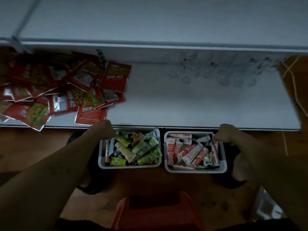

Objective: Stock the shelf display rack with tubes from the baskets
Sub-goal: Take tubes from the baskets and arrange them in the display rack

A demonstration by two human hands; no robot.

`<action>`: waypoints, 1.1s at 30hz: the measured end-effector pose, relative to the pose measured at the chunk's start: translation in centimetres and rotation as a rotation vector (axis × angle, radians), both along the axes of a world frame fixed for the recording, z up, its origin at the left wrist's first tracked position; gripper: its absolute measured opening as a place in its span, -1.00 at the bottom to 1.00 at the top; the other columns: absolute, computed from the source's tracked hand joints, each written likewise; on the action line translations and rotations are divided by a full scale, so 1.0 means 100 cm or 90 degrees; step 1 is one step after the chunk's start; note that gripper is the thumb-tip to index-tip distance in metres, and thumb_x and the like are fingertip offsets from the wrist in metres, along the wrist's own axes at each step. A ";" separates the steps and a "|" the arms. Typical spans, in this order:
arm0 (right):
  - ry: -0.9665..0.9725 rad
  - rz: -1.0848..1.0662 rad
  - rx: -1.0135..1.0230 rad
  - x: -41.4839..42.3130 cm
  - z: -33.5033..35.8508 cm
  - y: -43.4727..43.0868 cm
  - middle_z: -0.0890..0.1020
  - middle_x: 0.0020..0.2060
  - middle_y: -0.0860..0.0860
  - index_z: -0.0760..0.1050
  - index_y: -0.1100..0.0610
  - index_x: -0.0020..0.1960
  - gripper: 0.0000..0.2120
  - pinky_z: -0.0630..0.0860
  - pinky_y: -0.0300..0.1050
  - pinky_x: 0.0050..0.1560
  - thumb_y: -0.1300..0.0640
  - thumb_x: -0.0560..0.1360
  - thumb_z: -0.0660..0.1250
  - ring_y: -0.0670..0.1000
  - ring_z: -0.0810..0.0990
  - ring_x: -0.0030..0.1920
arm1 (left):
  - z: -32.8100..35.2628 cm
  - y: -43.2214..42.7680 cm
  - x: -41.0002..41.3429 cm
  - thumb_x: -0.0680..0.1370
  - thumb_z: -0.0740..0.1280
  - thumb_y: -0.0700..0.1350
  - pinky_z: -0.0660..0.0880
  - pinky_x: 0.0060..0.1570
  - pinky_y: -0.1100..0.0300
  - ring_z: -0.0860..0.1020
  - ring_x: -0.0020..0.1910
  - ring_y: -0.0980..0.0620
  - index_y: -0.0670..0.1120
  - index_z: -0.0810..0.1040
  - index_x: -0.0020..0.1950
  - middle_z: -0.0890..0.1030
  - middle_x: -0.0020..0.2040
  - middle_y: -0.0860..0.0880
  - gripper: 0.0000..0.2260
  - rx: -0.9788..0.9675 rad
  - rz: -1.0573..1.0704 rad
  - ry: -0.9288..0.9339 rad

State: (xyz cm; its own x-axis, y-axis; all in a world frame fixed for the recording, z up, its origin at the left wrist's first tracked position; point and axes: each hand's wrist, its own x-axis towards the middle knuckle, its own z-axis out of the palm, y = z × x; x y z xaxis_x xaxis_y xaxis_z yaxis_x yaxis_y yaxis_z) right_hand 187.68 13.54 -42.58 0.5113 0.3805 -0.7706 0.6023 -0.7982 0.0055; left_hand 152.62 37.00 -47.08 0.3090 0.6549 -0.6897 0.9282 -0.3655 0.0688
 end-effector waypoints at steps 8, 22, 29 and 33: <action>0.055 0.263 0.128 -0.065 0.028 0.049 0.31 0.44 0.12 0.21 0.13 0.50 -0.40 0.34 -0.09 0.32 0.04 0.52 0.32 0.12 0.34 0.38 | 0.062 -0.042 0.023 0.55 0.28 -0.10 0.45 0.14 0.11 0.50 0.23 -0.09 -0.06 0.41 0.39 0.56 0.25 -0.12 -0.60 0.023 -0.117 -0.187; 0.142 0.515 0.218 -0.206 -0.027 0.085 0.49 0.07 0.13 0.41 0.13 0.22 -0.72 0.38 -0.08 -0.19 0.14 0.52 0.29 0.14 0.50 0.00 | 0.006 -0.070 -0.002 0.44 0.44 -0.02 0.43 0.16 -0.04 0.37 0.28 -0.09 0.00 0.44 0.31 0.44 0.29 -0.03 -0.55 -0.006 -0.392 -0.090; 0.122 0.516 0.291 -0.200 -0.065 0.088 0.34 0.31 0.12 0.31 0.09 0.39 -0.56 0.38 -0.02 0.10 0.15 0.53 0.28 0.16 0.38 0.26 | -0.018 -0.061 -0.014 0.49 0.39 0.04 0.35 0.19 -0.01 0.24 0.37 -0.10 0.05 0.38 0.39 0.29 0.36 -0.07 -0.51 0.026 -0.433 -0.094; 0.159 0.464 0.331 -0.194 -0.074 0.092 0.37 0.25 0.05 0.33 0.02 0.39 -0.53 0.34 -0.09 -0.10 0.14 0.51 0.33 0.12 0.45 0.14 | -0.024 -0.055 -0.024 0.54 0.33 0.00 0.30 0.27 -0.01 0.24 0.36 -0.10 0.11 0.37 0.39 0.30 0.36 -0.08 -0.57 0.022 -0.450 -0.079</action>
State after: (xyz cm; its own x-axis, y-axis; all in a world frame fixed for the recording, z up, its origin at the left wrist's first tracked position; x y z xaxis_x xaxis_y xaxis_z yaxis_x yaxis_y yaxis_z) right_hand 168.24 22.69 -49.94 -0.1476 0.8709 -0.4688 0.8913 -0.0883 -0.4447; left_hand 150.25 31.50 -49.48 0.7420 0.2899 -0.6045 0.4543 -0.8805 0.1353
